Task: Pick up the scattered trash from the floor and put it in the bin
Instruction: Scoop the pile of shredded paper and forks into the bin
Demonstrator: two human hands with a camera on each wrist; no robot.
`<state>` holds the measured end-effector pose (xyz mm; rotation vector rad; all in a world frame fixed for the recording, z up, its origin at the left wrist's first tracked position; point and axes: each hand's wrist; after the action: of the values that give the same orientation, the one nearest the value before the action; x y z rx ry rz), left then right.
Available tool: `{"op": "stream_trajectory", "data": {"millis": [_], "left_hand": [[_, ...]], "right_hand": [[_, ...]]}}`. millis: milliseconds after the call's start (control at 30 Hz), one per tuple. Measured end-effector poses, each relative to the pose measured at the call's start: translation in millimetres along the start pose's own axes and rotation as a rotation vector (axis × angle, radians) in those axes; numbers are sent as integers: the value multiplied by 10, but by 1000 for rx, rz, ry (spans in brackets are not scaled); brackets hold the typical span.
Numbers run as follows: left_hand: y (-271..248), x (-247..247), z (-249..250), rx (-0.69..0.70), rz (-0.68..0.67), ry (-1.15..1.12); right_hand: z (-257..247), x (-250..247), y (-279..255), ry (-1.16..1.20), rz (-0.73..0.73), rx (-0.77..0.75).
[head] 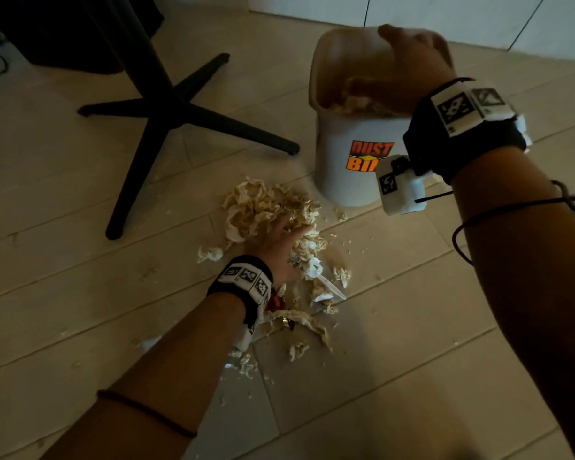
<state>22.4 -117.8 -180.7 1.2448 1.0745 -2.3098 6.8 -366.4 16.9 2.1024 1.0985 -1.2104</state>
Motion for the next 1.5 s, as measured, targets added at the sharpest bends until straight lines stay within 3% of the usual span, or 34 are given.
{"op": "stream_trajectory", "data": {"millis": [200, 400, 600, 733, 867, 1000, 1200, 1366, 1500], "left_hand": [[227, 246, 167, 29, -147, 118], [143, 227, 89, 46, 30, 78], [-95, -75, -75, -7, 223, -220], [-193, -388, -161, -46, 406, -402], [-307, -742, -137, 80, 577, -309], [-358, -986, -66, 92, 649, -240], [-677, -1207, 143, 367, 665, -461], [-779, -1245, 197, 353, 617, -439], [-795, -1203, 268, 394, 664, -434]], "right_hand": [[-111, -4, -152, 34, 136, -112], [-357, 97, -347, 201, 172, -267], [-545, 283, -455, 352, 206, -378], [-630, 462, -574, 450, 92, -345], [-646, 662, -706, 362, -208, -274], [-660, 819, -827, 328, -433, -217], [-608, 830, -966, 640, -664, -109], [-560, 828, -1045, 886, -784, -79], [-520, 890, -1068, 921, -718, -14]]}}
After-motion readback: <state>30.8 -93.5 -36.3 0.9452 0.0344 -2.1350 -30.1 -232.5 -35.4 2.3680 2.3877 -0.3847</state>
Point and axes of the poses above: each hand's wrist, its own y-axis towards the middle knuckle, its own x-axis out of the palm, z = x × y, and after that the axes turned 2 degrees about -y, right-handed
